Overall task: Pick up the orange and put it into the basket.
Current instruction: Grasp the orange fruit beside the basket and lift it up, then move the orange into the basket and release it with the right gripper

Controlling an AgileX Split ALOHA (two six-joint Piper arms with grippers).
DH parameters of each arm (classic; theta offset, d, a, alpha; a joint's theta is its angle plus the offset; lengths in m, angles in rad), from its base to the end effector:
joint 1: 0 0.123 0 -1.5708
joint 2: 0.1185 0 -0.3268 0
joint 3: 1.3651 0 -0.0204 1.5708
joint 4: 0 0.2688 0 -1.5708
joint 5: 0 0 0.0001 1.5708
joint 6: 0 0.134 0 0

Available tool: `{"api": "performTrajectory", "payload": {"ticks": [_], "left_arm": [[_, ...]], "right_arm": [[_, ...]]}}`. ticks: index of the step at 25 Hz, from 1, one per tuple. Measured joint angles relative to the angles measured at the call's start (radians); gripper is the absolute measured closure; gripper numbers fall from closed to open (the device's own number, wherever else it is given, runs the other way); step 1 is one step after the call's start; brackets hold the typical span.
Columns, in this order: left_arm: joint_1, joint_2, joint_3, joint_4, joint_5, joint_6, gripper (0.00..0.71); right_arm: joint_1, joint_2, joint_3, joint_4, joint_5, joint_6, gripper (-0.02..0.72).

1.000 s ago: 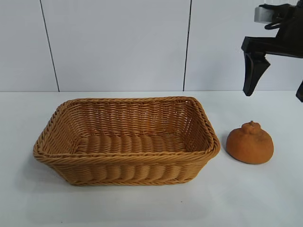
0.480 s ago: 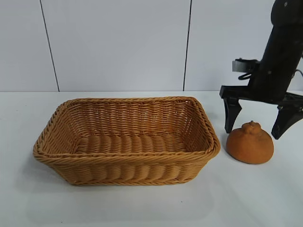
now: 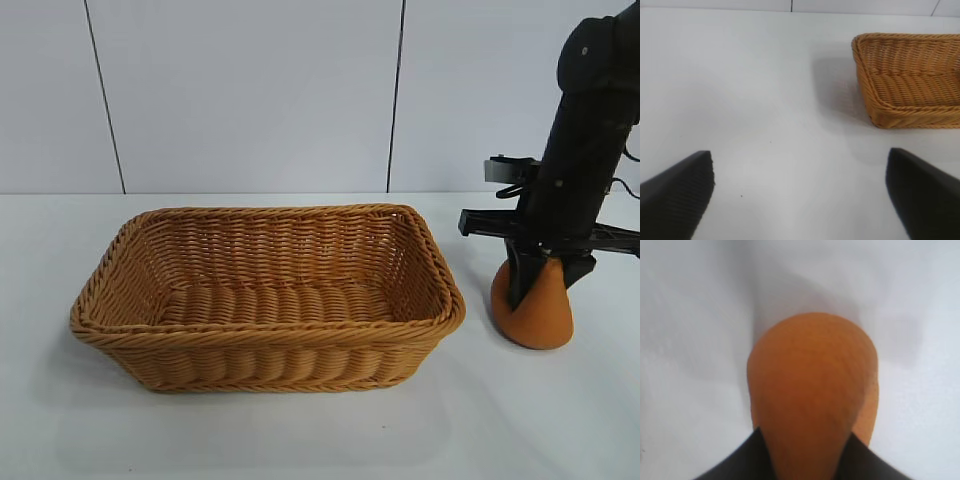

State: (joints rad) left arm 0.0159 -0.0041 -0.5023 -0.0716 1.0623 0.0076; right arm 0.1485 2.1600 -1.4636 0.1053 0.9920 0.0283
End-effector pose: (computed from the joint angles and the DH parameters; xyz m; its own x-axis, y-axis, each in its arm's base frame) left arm 0.0062 -0.0083 0.2672 -0.4516 -0.0344 -0.8915 0.0276 0.9982 -0.0525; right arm 0.4342 0.0769 0.1008 -0.9974 -0.0627 0.0353 -0.0595 0.9946 0.0852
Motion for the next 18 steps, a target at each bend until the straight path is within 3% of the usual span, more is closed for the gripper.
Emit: {"api": "performTrajectory", "payload": {"ticks": [9,18], "left_arm": [[0.0,0.0,0.0,-0.002,0.0,0.0,0.049],[0.0,0.0,0.0,-0.002,0.0,0.0,0.049]], "right_arm": [[-0.002,-0.178,0.002,-0.004,0.03,-0.007,0.628],[0.02,-0.405,0.002,0.029,0.054,-0.008,0.628]]}}
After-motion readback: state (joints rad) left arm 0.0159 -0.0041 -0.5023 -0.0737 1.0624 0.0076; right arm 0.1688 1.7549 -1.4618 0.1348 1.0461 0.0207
